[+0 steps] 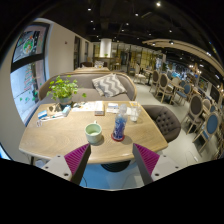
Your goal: Pour water
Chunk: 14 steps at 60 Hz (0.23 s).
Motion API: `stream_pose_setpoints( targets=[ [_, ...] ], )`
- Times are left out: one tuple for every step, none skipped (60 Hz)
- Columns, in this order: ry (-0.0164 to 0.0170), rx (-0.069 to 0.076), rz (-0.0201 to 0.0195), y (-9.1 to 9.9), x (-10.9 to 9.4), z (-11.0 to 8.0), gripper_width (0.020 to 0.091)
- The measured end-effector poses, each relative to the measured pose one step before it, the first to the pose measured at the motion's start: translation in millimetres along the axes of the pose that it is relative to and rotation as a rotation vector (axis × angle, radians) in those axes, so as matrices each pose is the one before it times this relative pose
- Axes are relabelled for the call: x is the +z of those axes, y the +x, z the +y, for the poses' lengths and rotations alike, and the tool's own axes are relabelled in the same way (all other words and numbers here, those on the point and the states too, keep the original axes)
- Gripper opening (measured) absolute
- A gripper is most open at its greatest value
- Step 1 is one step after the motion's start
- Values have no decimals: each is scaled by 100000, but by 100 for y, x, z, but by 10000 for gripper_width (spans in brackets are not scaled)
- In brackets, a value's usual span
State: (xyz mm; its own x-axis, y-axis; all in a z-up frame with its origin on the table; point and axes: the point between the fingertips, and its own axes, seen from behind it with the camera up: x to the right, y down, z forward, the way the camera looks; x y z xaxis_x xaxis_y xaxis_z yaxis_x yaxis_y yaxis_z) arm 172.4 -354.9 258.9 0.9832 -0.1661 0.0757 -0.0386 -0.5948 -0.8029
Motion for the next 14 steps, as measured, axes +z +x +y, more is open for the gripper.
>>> stream_pose_setpoints(
  targets=[
    [133,-309,161,-19,-162,-35,855],
    [112,-182,13,-9,-132,-27,853],
    [91,7,-102,-60,-121,-14,854],
    [163,121,-175,-23,-115,-35,857],
    [239,179,-168,-90,-92,-12,857],
    [288,185,-246,-71,128,66,856],
    [114,-1,-175,-67,-130,2,855],
    [-28,49,-131,-61,-139,32,855],
    [-91,42,-7,-62,-82,36,855],
    [-94,-196,126,-26,-76,59,854],
    [-138,-395,155,-3,-42,86,854],
    [-149,-475,23,0,-38,85,853],
    [-254,-364,18,4,-61,76,854],
    [-383,-187,26,-16,-21,97,855]
  ],
)
